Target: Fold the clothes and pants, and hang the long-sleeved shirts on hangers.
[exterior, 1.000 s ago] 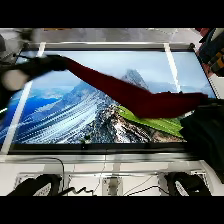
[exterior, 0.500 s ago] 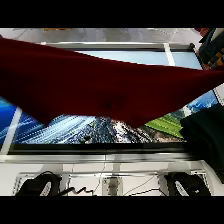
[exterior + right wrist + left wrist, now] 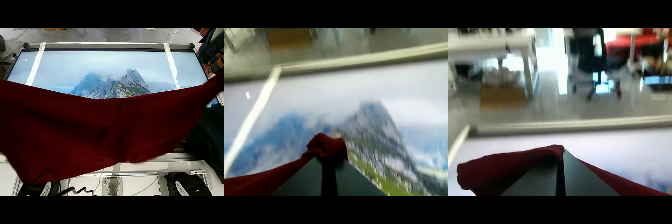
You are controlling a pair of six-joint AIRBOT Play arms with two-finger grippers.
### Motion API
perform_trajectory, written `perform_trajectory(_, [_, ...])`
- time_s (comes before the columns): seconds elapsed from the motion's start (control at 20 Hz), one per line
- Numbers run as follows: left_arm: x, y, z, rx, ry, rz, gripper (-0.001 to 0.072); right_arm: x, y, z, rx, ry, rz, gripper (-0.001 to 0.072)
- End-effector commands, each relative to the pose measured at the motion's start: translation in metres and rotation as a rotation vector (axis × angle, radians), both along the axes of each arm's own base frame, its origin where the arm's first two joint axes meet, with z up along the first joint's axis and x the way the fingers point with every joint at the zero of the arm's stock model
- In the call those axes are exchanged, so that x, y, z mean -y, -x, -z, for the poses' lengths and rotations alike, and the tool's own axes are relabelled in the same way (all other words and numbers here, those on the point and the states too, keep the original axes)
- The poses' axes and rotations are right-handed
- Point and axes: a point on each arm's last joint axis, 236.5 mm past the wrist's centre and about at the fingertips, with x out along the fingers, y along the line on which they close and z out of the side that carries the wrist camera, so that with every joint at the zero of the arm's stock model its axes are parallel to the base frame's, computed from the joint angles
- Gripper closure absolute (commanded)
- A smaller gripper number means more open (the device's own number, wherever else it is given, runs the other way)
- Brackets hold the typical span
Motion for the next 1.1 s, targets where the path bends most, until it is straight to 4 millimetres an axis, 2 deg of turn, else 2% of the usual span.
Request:
perform_trajectory(0.0, [0.005,-0.077,0.106,-0.306,-0.019,-0.001,0.0698,-0.013,-0.061,0.083,-0.298,0.094,-0.027,0.0695])
perform_trajectory(0.15, [0.012,-0.158,0.209,-0.518,-0.036,0.008,0.0697,-0.026,-0.139,0.168,-0.472,0.144,-0.038,0.0696])
perform_trajectory(0.25, [0.018,-0.206,0.259,-0.558,-0.042,0.018,0.0698,-0.029,-0.185,0.220,-0.517,0.168,-0.025,0.0695])
perform_trajectory(0.3, [0.020,-0.226,0.276,-0.552,-0.044,0.023,0.0697,-0.030,-0.204,0.240,-0.517,0.176,-0.018,0.0696])
perform_trajectory(0.35, [0.022,-0.243,0.291,-0.539,-0.044,0.029,0.0698,-0.031,-0.223,0.256,-0.501,0.183,-0.012,0.0696])
perform_trajectory(0.45, [0.029,-0.269,0.320,-0.523,-0.035,0.042,0.0697,-0.036,-0.254,0.276,-0.448,0.171,-0.007,0.0695])
perform_trajectory(0.55, [0.036,-0.281,0.348,-0.543,0.001,0.051,0.0689,-0.039,-0.275,0.292,-0.409,0.161,-0.001,0.0695])
perform_trajectory(0.6, [0.037,-0.284,0.358,-0.555,0.005,0.053,0.0631,-0.040,-0.282,0.299,-0.396,0.156,0.002,0.0695])
perform_trajectory(0.65, [0.038,-0.284,0.368,-0.575,0.004,0.053,0.0418,-0.038,-0.287,0.306,-0.397,0.149,0.013,0.0684])
perform_trajectory(0.7, [0.037,-0.281,0.373,-0.596,0.003,0.052,0.0016,-0.033,-0.289,0.310,-0.404,0.142,0.025,0.0547])
perform_trajectory(0.75, [0.037,-0.278,0.372,-0.611,0.009,0.048,-0.0013,-0.021,-0.289,0.313,-0.416,0.138,0.046,0.0330])
perform_trajectory(0.8, [0.034,-0.270,0.371,-0.641,0.007,0.043,-0.0013,-0.003,-0.286,0.316,-0.455,0.139,0.075,0.0289])
perform_trajectory(0.9, [0.021,-0.245,0.360,-0.712,-0.002,0.018,0.0000,0.045,-0.266,0.324,-0.573,0.139,0.149,0.0292])
perform_trajectory(0.95, [0.011,-0.232,0.352,-0.741,-0.016,-0.001,0.0002,0.076,-0.250,0.329,-0.645,0.144,0.189,0.0303])
perform_trajectory(1.05, [-0.013,-0.203,0.332,-0.787,-0.039,-0.052,0.0002,0.127,-0.203,0.343,-0.824,0.191,0.183,0.0369])
